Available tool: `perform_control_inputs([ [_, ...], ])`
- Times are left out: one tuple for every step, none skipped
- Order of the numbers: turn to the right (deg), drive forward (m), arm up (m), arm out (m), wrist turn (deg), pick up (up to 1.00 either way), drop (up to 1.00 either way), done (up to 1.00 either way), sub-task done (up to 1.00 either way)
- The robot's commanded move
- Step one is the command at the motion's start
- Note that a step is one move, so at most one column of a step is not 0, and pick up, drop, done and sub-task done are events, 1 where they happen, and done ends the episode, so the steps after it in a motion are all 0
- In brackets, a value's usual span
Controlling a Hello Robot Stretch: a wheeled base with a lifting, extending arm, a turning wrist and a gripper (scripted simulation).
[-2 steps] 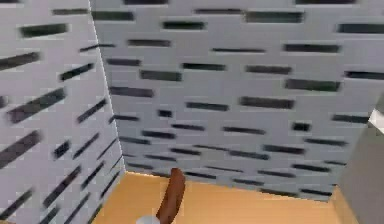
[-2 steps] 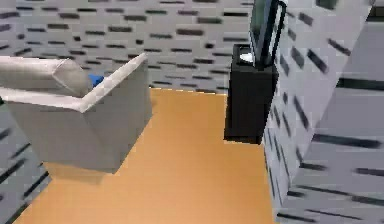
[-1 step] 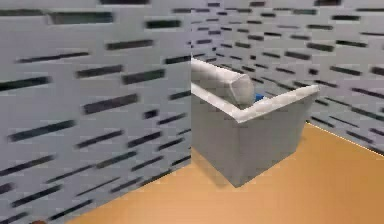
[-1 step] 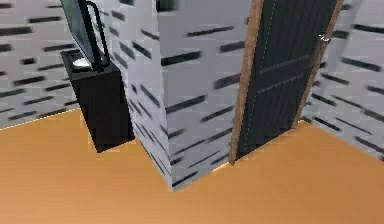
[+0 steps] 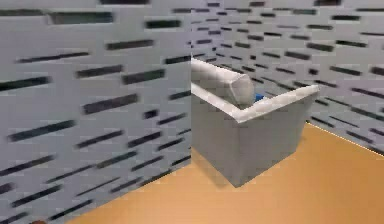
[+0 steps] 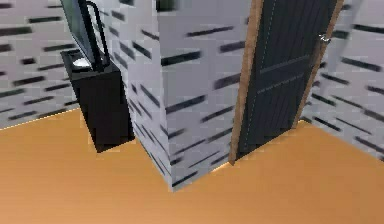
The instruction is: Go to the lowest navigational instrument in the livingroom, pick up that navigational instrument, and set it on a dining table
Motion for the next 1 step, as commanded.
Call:
perform_control_inputs([
  [0.0, 0.15, 0.0, 0.0, 0.0, 0.0, 0.0, 0.0, 0.0],
])
